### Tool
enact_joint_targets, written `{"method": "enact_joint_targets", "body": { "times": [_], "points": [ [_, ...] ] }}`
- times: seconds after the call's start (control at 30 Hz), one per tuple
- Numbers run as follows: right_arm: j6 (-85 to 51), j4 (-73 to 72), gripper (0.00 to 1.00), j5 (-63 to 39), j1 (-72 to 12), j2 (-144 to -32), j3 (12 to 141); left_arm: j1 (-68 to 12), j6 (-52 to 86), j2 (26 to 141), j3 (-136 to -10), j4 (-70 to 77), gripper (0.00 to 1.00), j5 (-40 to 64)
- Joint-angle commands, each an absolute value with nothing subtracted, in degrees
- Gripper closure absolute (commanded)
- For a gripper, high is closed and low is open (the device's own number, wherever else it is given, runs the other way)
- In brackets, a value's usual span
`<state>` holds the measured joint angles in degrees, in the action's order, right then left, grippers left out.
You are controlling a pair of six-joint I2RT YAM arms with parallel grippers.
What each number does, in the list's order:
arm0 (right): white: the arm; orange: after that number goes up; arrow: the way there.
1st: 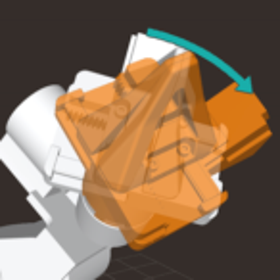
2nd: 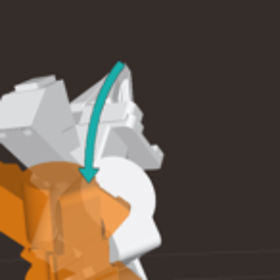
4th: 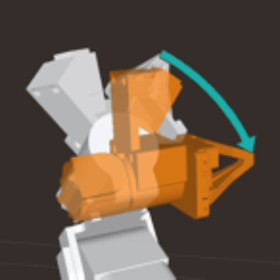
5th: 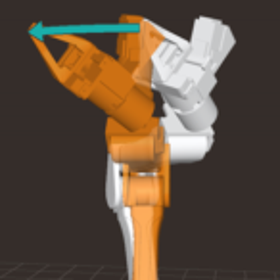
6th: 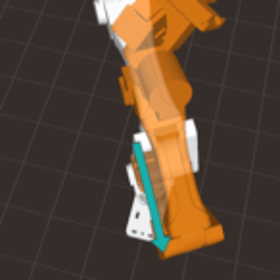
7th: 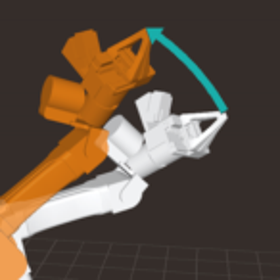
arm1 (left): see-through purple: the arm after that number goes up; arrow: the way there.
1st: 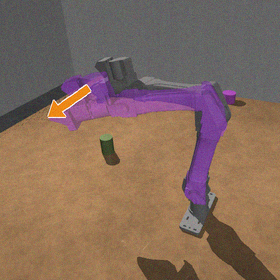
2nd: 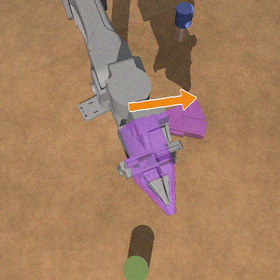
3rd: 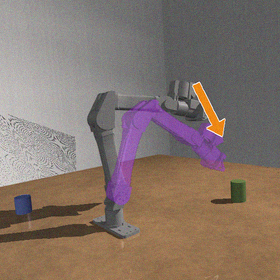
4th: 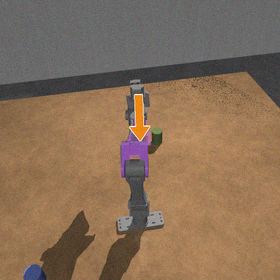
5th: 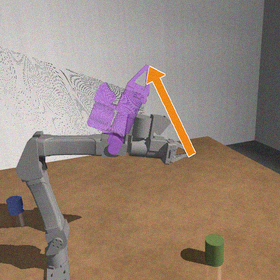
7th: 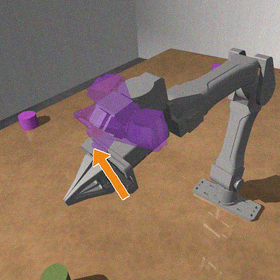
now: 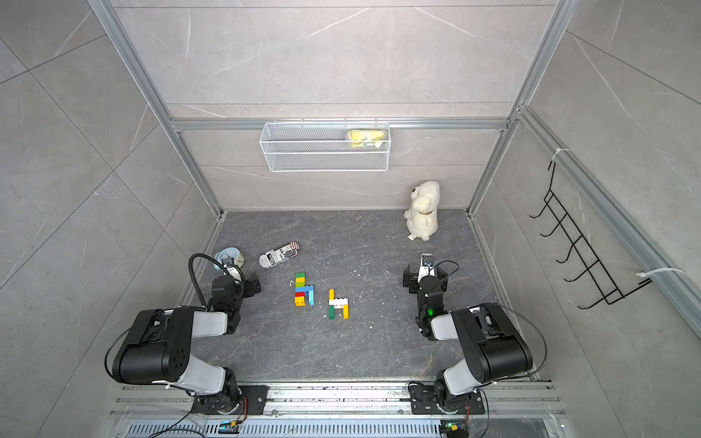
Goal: Assemble the letter h with lego
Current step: Reset both arms
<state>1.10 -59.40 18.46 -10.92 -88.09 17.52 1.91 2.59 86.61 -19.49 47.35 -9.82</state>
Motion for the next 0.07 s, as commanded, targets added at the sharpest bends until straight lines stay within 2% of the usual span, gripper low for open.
{"method": "enact_joint_targets", "body": {
  "times": [0.0, 0.03],
  "points": [
    [1.33, -60.49, 0.01, 19.19, -11.15, -88.68, 17.23, 2.29, 1.81, 86.14, -20.50, 48.94, 0.00, -9.07],
    [1.39, -60.61, 0.01, 19.16, -11.16, -88.68, 17.25, 2.09, 1.61, 85.90, -20.15, 49.13, 0.00, -9.14]
  ]
}}
